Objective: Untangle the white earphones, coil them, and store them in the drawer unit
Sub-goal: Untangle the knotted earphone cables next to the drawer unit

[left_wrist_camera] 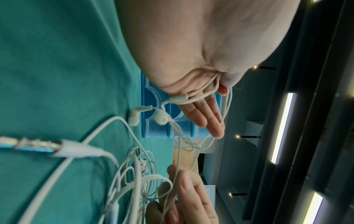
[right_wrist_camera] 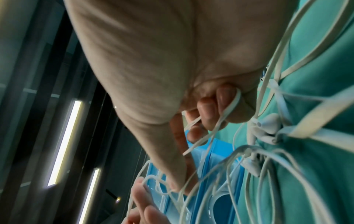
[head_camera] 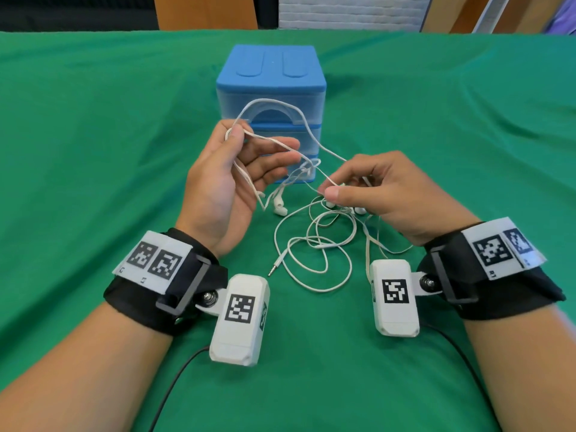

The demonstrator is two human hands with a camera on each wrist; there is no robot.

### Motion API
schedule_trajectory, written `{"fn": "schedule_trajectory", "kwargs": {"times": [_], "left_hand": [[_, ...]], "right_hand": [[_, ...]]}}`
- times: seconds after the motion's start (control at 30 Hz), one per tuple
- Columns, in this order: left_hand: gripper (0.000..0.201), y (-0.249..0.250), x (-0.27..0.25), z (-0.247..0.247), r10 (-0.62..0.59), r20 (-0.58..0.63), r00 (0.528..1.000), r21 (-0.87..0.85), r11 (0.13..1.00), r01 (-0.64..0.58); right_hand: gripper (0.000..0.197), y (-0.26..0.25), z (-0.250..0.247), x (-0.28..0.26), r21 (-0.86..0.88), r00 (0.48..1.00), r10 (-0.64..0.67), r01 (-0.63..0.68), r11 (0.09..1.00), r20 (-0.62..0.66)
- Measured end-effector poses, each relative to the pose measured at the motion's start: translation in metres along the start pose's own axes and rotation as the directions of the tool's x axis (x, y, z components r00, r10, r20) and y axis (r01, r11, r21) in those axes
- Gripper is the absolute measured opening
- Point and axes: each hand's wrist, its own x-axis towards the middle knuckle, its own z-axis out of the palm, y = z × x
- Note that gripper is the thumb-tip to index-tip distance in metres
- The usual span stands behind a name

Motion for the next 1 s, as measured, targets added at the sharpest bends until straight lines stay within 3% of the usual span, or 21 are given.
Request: {"fn": "schedule_trajectory", "kwargs": {"times": [0.2, 0.37, 0.47, 0.6, 0.8, 0.9, 1.0], "left_hand": [[0.024, 0.001, 0.001, -0.002, -0.006, 0.034, 0.999, -0.061, 0.998, 0.008], [0.022, 0.000, 0.003, -0.003, 0.001, 0.024, 1.000, -0.057, 0.998, 0.000], [0.014, -0.002, 0.003, -0.006, 0.019, -0.002, 1.000, -0.025, 1.000, -0.019], [0.011, -0.006, 0.006, -0.007, 0.043, -0.030, 0.999, 0.081, 0.996, -0.040], [0.021, -0.007, 0.004, -0.006, -0.020, -0.062, 0.998, 0.330, 0.943, 0.039], [0.015, -0.007, 0.000, -0.004, -0.102, 0.003, 0.995, 0.433, 0.897, 0.091], [0.035, -0.008, -0.004, -0.002, -0.252, 0.095, 0.963, 0.482, 0.858, 0.177]], "right_hand": [[0.018, -0.001, -0.001, 0.000, -0.045, 1.000, 0.018, -0.018, 0.999, -0.017], [0.016, -0.002, 0.000, -0.002, -0.067, 0.993, 0.045, -0.038, 0.997, 0.113], [0.016, -0.005, 0.000, -0.003, -0.003, 0.993, 0.016, -0.016, 1.000, 0.121], [0.010, -0.011, 0.000, 0.000, 0.175, 0.999, -0.041, 0.045, 0.984, -0.029], [0.008, -0.014, -0.011, 0.002, 0.326, 0.952, 0.053, 0.050, 0.944, -0.301], [0.013, -0.015, -0.013, 0.003, 0.357, 0.934, 0.065, 0.070, 0.932, -0.351], [0.014, -0.017, -0.009, 0.004, 0.347, 0.923, 0.040, 0.104, 0.932, -0.383]]}}
